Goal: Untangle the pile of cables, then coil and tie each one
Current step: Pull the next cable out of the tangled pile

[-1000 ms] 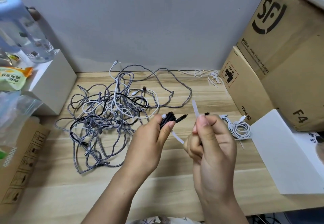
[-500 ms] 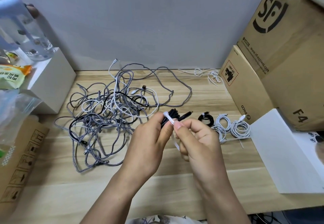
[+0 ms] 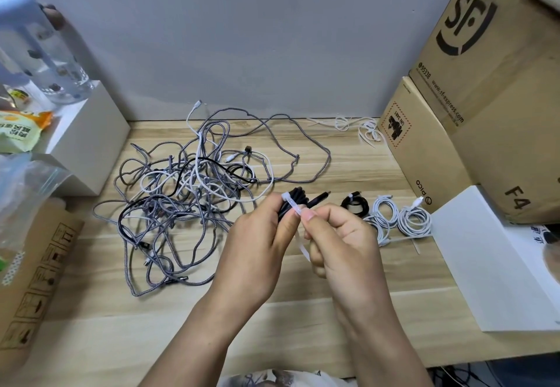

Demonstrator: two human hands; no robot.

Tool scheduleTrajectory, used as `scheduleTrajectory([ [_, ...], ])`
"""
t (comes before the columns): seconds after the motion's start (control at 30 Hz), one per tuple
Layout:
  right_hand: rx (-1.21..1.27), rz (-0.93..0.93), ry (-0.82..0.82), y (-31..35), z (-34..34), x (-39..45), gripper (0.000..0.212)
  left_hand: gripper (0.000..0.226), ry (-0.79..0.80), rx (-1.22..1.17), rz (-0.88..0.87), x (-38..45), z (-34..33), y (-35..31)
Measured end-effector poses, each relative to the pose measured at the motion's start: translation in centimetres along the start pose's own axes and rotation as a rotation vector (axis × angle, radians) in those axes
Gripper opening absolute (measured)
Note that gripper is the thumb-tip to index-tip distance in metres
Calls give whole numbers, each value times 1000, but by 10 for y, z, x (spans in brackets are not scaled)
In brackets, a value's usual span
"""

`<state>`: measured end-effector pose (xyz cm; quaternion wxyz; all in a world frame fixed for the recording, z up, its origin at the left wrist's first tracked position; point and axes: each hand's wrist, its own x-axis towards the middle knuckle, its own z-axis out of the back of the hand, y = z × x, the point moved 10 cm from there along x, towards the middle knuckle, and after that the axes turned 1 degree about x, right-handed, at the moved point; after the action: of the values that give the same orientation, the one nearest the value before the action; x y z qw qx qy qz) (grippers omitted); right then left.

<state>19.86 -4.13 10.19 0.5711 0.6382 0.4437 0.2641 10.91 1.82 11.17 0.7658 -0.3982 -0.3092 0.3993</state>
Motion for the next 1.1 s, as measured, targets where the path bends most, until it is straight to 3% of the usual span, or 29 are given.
scheduleTrajectory([
  [0.1,36,-28,-37,0,3,-1,39,32,-11,39,-11,-1,0,-2],
  [0.47,82,-132,-31,-14,1,3,36,29,3,243,-30,0,-2,-5],
  [0.9,135,-62,-66,-18,5,3,31,24,43,320,-130,0,-8,-6],
  [1.0,88,-60,-76,-19,14,8,30,39,103,452,-245,-2,-17,-11],
  [1.1,-167,35,-78,-13,28,15,30,42,201,570,-322,-3,-27,-13],
])
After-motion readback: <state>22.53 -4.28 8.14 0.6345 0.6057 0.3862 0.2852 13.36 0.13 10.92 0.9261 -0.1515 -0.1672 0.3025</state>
